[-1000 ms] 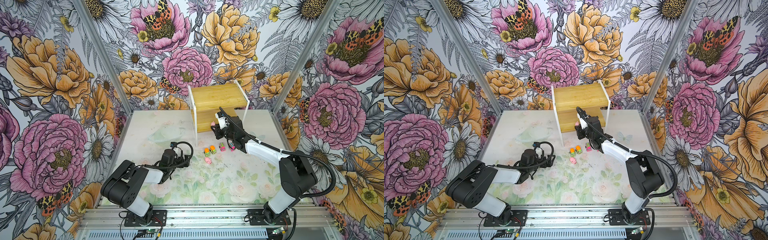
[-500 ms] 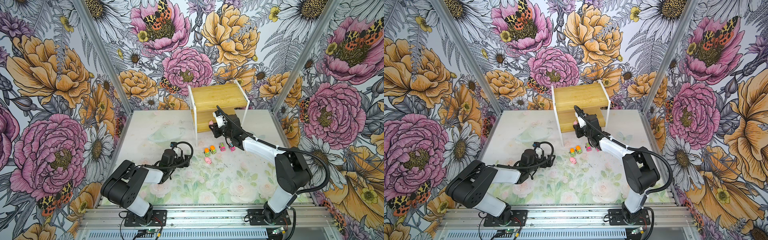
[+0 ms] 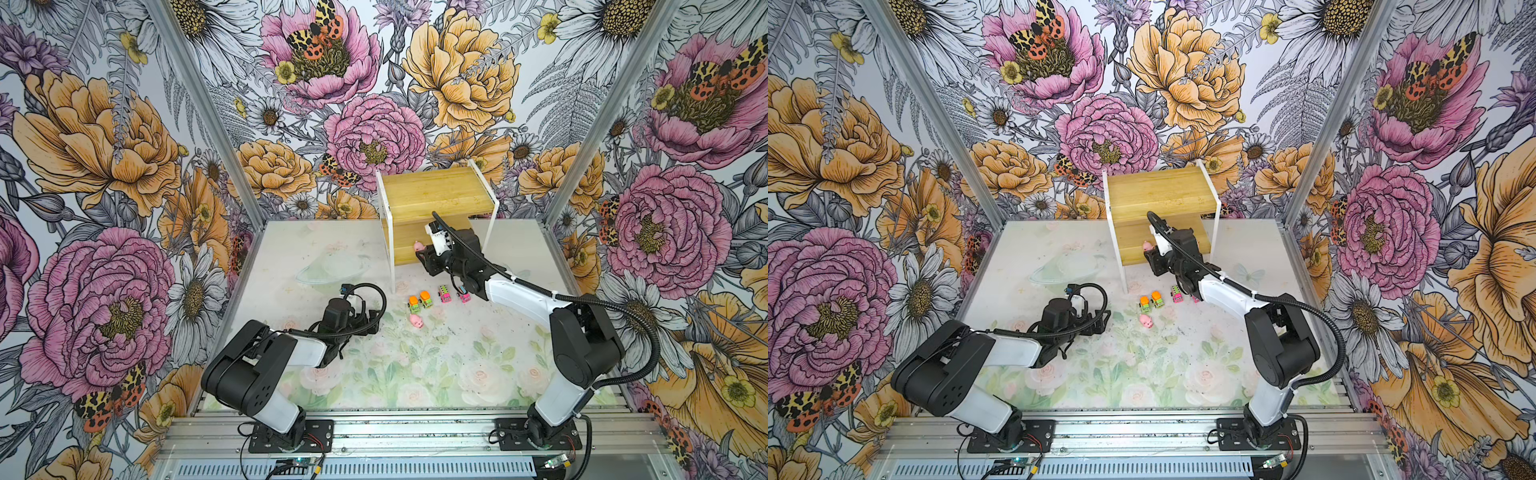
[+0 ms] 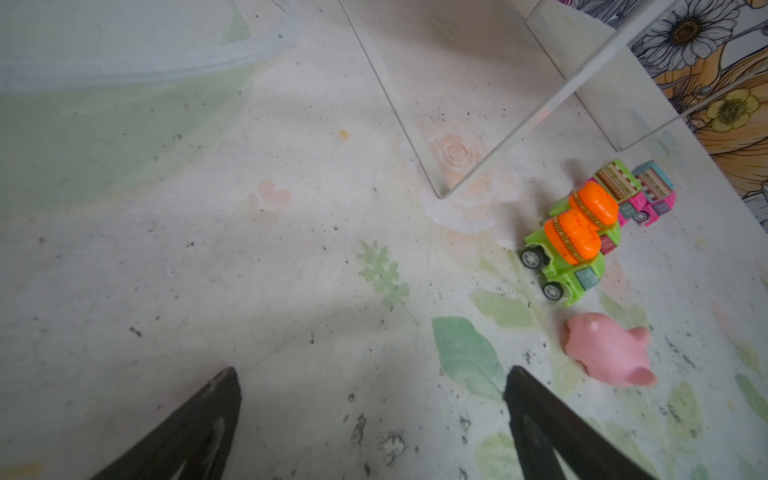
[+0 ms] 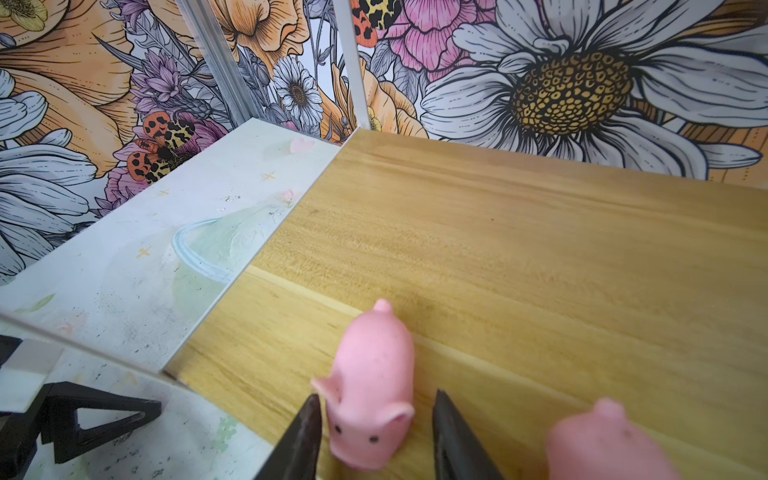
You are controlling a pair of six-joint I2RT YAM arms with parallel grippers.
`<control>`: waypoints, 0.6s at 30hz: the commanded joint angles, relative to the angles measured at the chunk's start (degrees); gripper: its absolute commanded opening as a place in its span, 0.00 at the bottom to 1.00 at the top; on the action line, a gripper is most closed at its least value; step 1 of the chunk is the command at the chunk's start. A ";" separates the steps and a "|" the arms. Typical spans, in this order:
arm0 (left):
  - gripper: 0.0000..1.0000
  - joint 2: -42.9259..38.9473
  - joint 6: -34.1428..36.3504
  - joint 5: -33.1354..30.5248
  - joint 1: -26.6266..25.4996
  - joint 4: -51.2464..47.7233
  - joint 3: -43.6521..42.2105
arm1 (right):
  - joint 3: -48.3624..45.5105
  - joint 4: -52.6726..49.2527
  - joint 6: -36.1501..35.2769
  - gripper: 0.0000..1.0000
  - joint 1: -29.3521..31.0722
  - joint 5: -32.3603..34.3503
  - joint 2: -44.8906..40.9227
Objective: Place and organize the plastic toys onto the shelf
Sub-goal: 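Lower the pig onto the lower shelf, open and withdraw the right gripper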
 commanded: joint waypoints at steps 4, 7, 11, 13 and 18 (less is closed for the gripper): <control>0.99 -0.07 1.09 -0.35 -0.47 -0.74 0.90 | -1.74 -0.34 -0.39 0.53 -0.02 -0.43 -3.15; 0.99 -0.31 1.06 -0.45 -0.45 -0.77 0.64 | -3.41 -0.60 -0.63 0.56 0.17 -0.96 -5.44; 0.99 -0.81 1.31 -0.86 -0.48 -0.90 0.38 | -6.01 -1.71 -0.80 0.58 1.28 -1.69 -10.25; 0.99 -1.16 1.25 -0.78 -0.35 -0.94 0.33 | -7.70 -2.01 -0.70 0.58 2.25 -1.87 -12.77; 0.99 -1.83 0.98 -0.47 0.17 -0.95 -0.06 | -16.06 -0.26 1.31 0.58 5.94 -1.64 -18.55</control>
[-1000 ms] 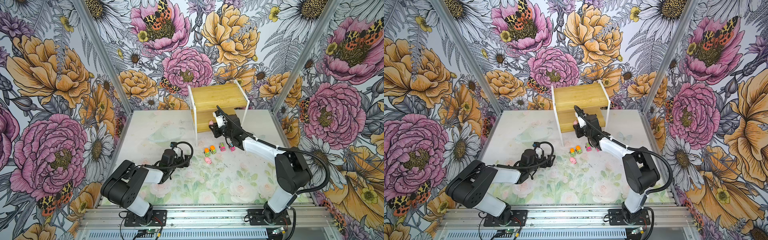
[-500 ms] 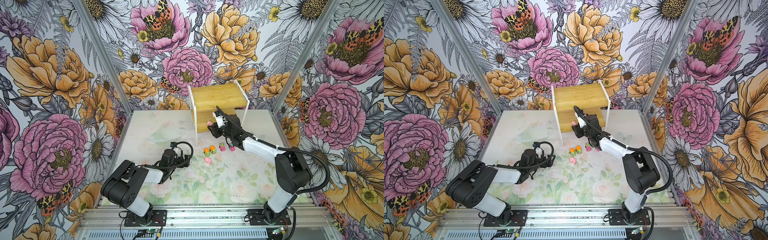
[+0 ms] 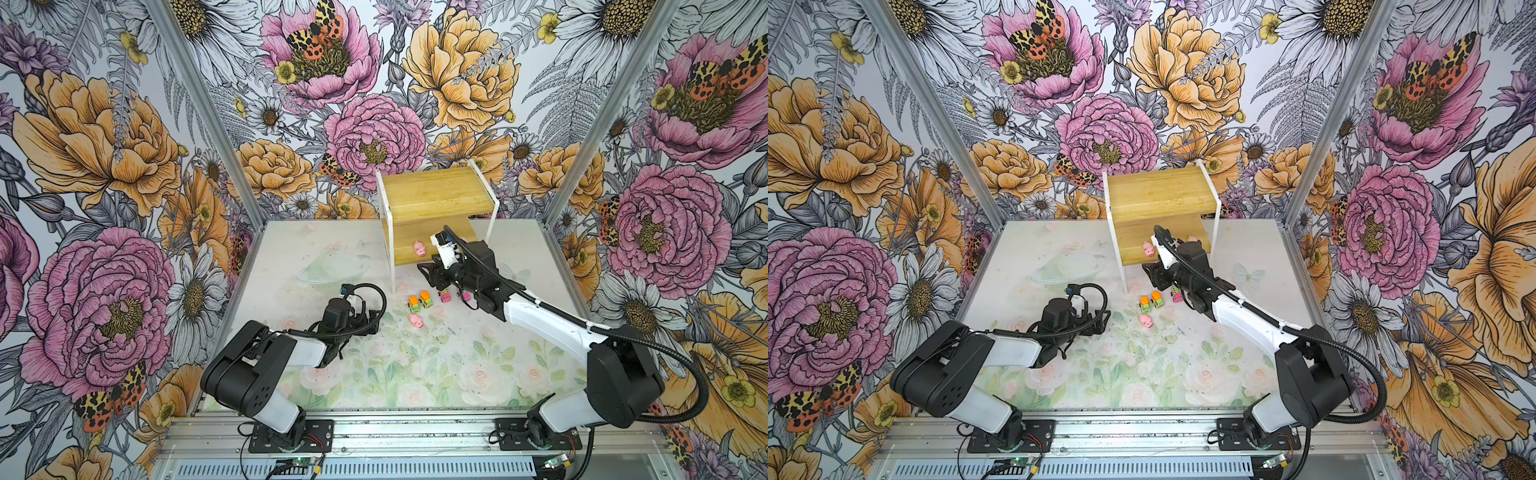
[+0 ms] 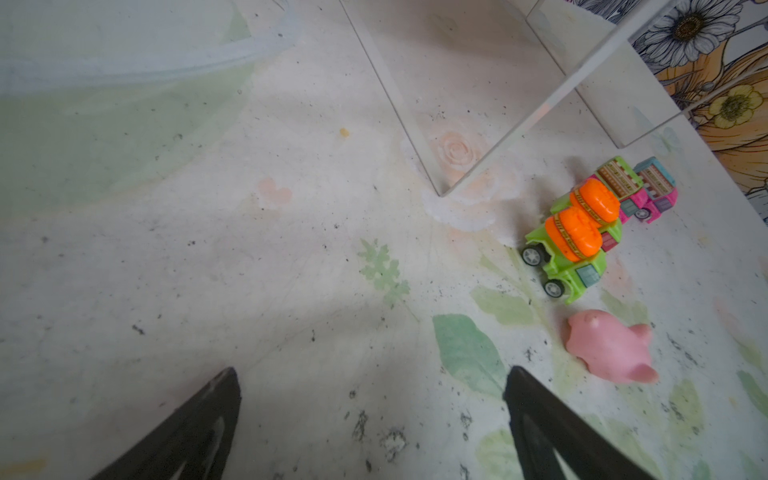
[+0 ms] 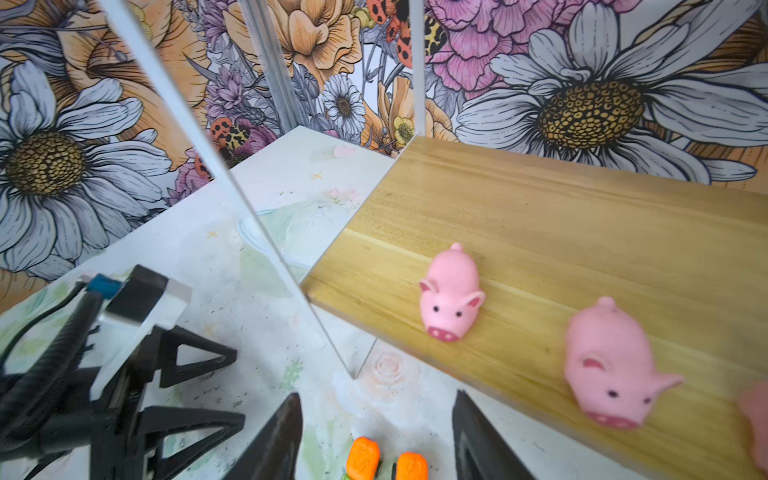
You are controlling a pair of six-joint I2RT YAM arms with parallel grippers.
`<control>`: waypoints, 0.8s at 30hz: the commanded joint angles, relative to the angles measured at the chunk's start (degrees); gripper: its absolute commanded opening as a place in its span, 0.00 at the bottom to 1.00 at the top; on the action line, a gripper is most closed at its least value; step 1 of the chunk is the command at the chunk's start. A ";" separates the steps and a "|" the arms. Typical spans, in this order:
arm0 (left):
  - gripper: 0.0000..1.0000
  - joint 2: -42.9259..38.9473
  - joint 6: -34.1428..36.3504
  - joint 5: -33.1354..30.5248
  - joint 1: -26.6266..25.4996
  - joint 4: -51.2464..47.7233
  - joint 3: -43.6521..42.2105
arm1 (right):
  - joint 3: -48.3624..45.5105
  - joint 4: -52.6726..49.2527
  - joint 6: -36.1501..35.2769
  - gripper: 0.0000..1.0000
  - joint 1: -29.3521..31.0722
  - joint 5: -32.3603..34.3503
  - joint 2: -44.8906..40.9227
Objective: Place and organize the plastic toys onto the shelf
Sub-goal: 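Lower the pig onto the lower shelf, open and withdraw the right gripper, then lower the right gripper onto the last pink pig and close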
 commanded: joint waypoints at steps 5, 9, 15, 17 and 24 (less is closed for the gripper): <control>0.99 -1.94 0.47 -0.20 0.60 -0.29 -0.55 | -15.39 8.65 6.78 0.57 6.25 2.63 -2.38; 0.99 -2.55 0.73 -0.20 0.62 -0.29 -1.03 | -22.20 15.18 10.43 0.56 9.51 7.11 -0.63; 0.99 -2.47 0.36 0.38 0.69 0.08 -1.15 | -25.87 21.10 13.35 0.54 11.06 9.10 3.70; 0.99 -2.18 0.37 0.91 0.77 0.06 -1.04 | -25.87 22.29 13.36 0.54 11.30 9.44 5.59; 0.99 -1.74 -0.15 0.68 0.73 0.06 -0.95 | -24.20 25.18 12.94 0.53 11.27 8.73 11.63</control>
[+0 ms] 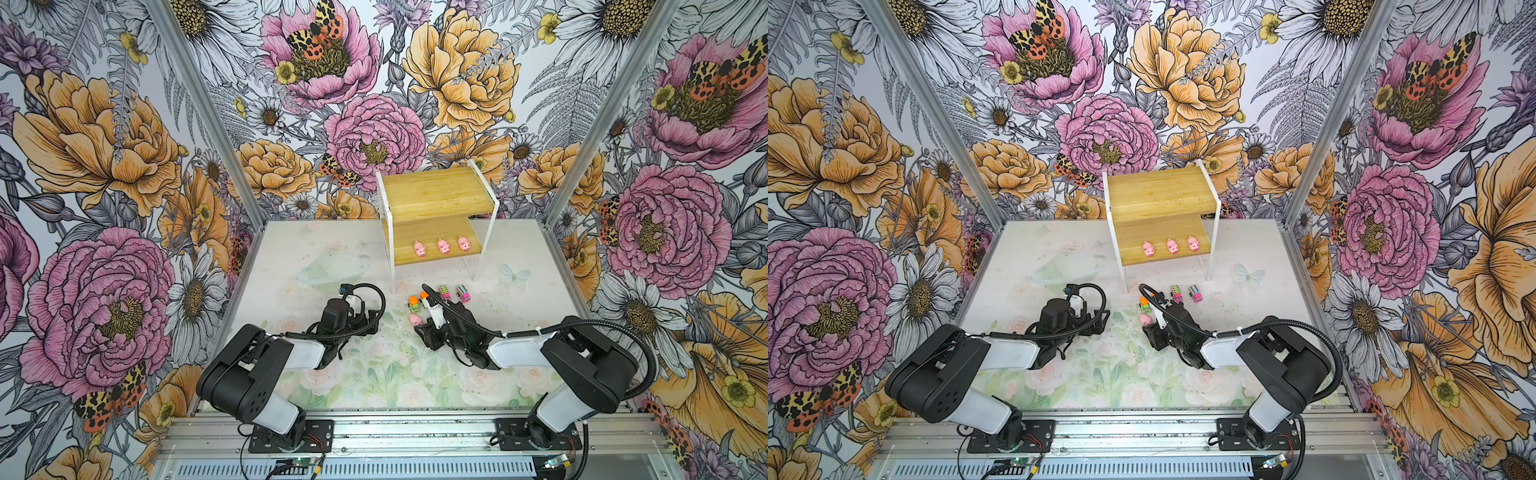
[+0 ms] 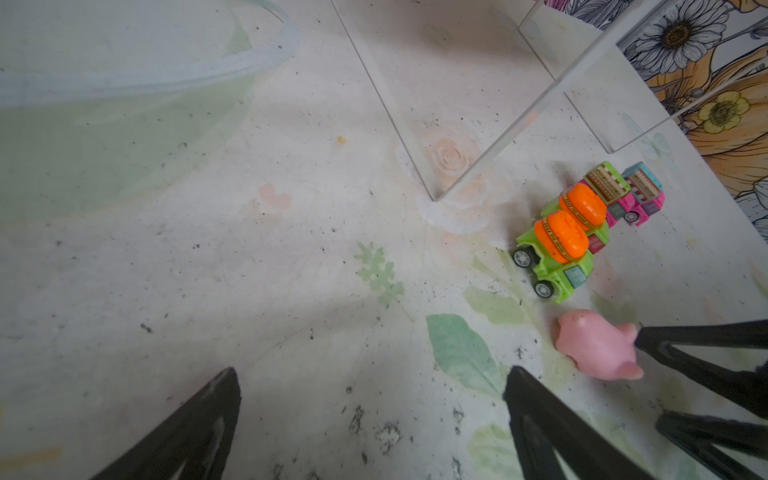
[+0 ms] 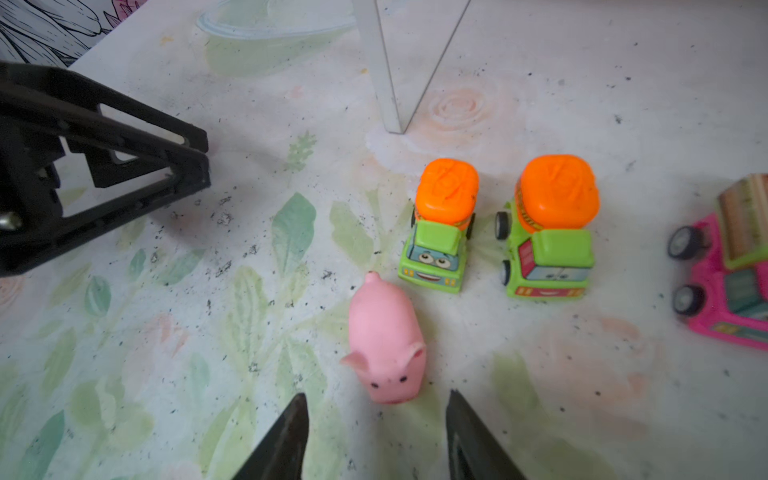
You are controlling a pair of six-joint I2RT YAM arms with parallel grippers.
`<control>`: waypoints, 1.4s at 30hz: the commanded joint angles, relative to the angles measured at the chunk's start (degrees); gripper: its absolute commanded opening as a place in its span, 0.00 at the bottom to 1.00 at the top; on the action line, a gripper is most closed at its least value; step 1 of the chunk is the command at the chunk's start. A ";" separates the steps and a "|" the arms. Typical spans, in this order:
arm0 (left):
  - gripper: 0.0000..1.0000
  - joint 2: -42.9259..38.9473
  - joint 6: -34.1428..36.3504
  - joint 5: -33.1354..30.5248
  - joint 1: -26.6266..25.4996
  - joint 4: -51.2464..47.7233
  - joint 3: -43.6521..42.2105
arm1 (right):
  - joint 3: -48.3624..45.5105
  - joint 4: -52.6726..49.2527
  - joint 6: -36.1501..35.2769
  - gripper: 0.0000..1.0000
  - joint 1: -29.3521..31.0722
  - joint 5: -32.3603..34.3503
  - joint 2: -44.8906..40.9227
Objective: Place and organize the plastic toys onto the shelf
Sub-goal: 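Lower the right gripper onto the last pink pig and close, then lift the pink pig with the right gripper to the lower shelf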
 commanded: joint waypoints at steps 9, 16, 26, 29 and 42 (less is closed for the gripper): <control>0.99 0.12 -0.03 0.04 0.53 -0.10 -0.24 | 3.28 4.41 0.13 0.52 -0.35 -0.21 5.55; 0.99 1.21 -0.11 0.06 0.56 -0.11 0.45 | 4.61 5.11 0.00 0.52 -1.04 -1.00 8.27; 0.99 2.29 -0.30 0.38 0.58 -0.12 1.29 | 5.38 4.96 0.13 0.38 -1.64 -2.99 9.32; 0.99 2.36 -0.42 0.21 0.58 -0.11 1.18 | 5.35 4.42 0.30 0.33 -1.76 -3.69 9.06; 0.99 2.15 -0.40 0.15 0.46 -0.13 1.09 | 4.17 3.00 1.74 0.28 -1.63 -4.80 3.81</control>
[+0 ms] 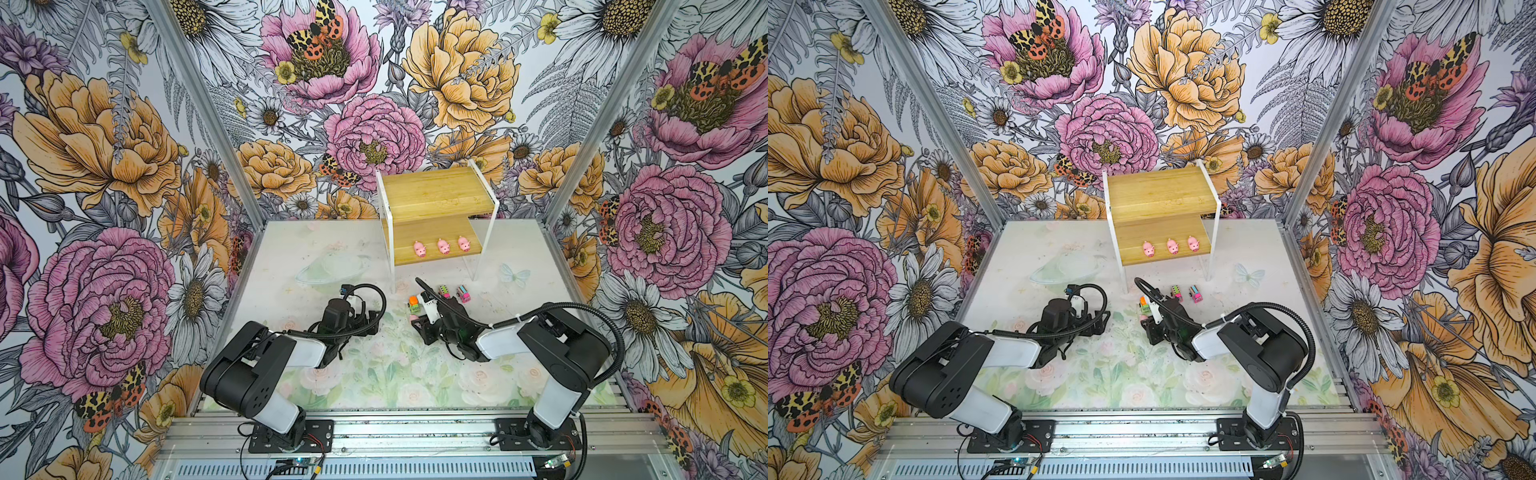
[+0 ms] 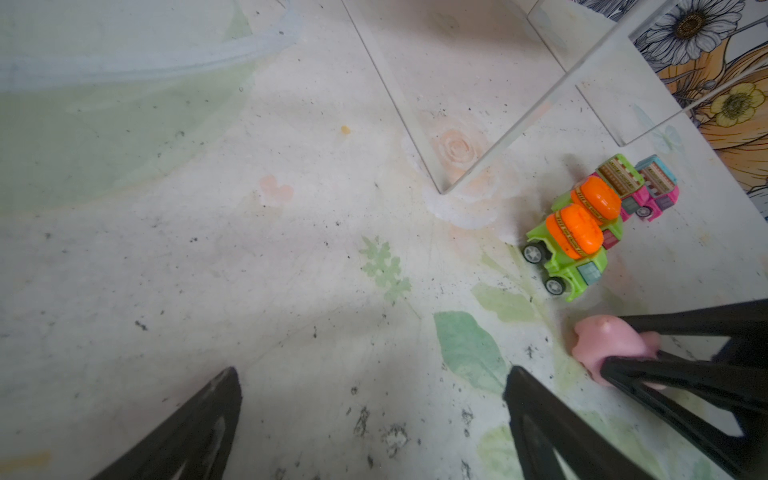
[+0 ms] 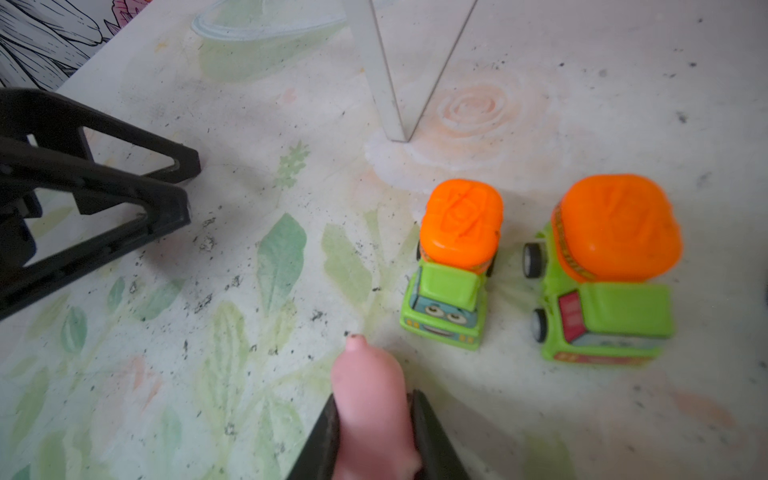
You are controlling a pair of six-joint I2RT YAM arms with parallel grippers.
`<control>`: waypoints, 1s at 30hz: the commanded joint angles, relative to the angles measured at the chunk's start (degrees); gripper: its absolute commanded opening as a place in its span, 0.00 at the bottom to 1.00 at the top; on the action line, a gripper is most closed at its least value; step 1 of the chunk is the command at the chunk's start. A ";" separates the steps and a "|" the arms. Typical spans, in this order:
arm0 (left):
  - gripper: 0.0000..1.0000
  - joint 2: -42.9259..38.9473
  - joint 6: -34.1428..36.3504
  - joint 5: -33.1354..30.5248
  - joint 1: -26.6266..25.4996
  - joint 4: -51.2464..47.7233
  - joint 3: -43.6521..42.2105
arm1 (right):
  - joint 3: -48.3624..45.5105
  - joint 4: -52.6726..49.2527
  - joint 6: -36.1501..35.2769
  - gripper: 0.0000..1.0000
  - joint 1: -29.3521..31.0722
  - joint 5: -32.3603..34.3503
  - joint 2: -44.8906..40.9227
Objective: Place and organize the plastic toys onto the shelf
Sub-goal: 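Lift the pink pig with the right gripper to the lower shelf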
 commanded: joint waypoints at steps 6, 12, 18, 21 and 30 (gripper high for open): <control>0.99 0.68 -0.47 -0.13 0.46 -0.18 0.65 | 2.50 -5.24 0.01 0.28 0.16 -0.43 -9.38; 0.99 0.93 -0.38 0.04 0.45 -0.20 0.83 | 9.68 -11.27 -2.77 0.27 -0.01 2.55 -13.56; 0.99 0.85 -0.04 0.30 0.46 -0.14 0.90 | 18.01 -14.16 -3.42 0.28 -0.75 7.99 -12.16; 0.99 0.85 -0.11 0.39 0.49 -0.15 0.88 | 21.41 -14.18 -2.64 0.28 -0.92 10.85 -10.04; 0.99 0.87 0.15 0.39 0.47 -0.05 0.92 | 26.92 -11.42 0.33 0.27 -0.94 16.92 -5.22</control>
